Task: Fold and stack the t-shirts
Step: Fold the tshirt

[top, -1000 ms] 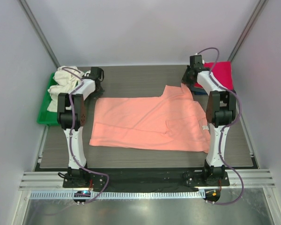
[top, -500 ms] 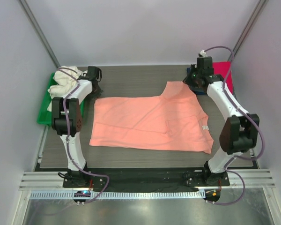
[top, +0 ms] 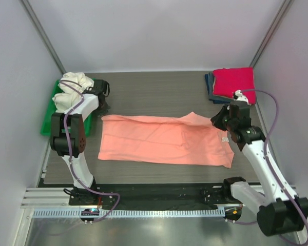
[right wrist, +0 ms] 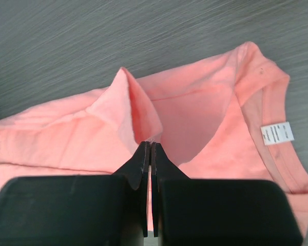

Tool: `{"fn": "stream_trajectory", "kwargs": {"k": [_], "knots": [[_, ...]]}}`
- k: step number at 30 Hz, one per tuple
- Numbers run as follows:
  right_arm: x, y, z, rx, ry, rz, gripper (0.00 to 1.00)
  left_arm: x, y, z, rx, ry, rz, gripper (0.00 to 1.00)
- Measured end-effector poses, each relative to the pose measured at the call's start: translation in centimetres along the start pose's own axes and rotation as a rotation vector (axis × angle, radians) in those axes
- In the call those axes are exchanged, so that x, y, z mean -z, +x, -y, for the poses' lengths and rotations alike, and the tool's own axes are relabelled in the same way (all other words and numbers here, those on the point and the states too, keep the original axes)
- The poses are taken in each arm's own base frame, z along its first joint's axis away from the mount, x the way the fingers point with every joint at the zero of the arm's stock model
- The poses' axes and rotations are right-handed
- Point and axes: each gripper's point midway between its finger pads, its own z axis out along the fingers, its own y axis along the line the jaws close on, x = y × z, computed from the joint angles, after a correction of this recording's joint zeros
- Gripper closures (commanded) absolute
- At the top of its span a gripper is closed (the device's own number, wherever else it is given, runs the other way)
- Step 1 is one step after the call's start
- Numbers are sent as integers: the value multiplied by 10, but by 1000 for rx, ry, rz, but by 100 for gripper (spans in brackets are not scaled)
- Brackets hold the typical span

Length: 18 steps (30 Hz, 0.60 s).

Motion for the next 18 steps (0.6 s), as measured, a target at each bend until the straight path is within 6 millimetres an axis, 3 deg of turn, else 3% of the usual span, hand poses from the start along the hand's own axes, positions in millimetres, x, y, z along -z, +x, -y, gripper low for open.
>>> {"fn": "stream_trajectory", "kwargs": {"k": [6, 14, 15, 16, 18], "knots": [[36, 9, 22, -55, 32, 118, 99, -2, 7, -8, -8, -25, -6, 100], [37, 39, 55, -130, 151, 100, 99, 12, 9, -17, -1, -21, 13, 100], [36, 41, 58, -147, 168, 99, 99, 14, 10, -19, -1, -21, 13, 98], [37, 42, 61, -165, 185, 108, 99, 16, 12, -21, -1, -21, 13, 88], [39, 43, 68, -201, 213, 130, 99, 21, 15, -26, 2, -19, 15, 82]]}}
